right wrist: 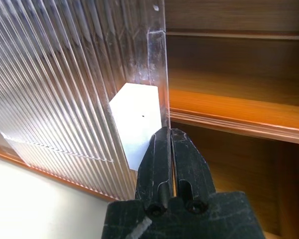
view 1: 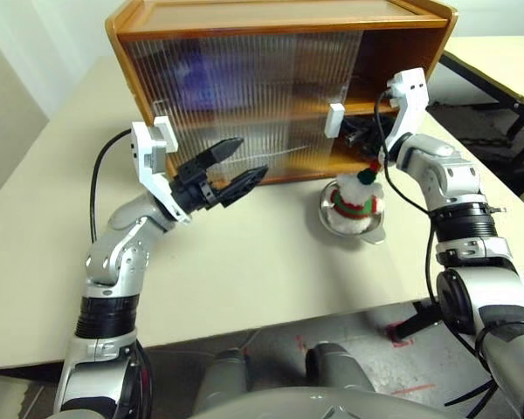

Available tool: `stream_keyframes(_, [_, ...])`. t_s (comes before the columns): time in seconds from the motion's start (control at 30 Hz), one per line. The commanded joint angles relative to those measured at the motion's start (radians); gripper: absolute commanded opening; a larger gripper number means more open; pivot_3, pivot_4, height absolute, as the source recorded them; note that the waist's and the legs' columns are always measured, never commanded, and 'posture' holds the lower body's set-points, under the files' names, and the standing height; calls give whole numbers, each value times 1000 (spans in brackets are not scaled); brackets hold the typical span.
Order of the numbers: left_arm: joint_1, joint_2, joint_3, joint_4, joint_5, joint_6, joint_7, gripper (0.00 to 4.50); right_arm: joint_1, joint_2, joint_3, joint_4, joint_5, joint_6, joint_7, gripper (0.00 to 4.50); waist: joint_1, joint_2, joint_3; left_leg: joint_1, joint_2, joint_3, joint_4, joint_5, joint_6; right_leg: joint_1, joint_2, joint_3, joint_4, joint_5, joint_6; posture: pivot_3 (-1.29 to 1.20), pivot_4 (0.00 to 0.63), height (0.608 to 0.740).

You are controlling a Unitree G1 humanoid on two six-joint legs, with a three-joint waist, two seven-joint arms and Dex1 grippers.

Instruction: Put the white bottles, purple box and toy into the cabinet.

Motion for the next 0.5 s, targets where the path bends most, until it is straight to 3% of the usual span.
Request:
stream_keyframes(0.03, [10,-3,-6,-23,7,-6,9,4500,-23,29,24,-13,6,13,3,28,0,0,0,0,0,0,0,0,0,0,0,0,0,0,0,67,0,740])
stream_keyframes(0.5, [15,0,-4,-32,7,-13,26,4500,-72,120,52,4,7,16,5,28,2,1,0,0,0,0,0,0,-1,-1,0,0,1,0,0,88,0,740])
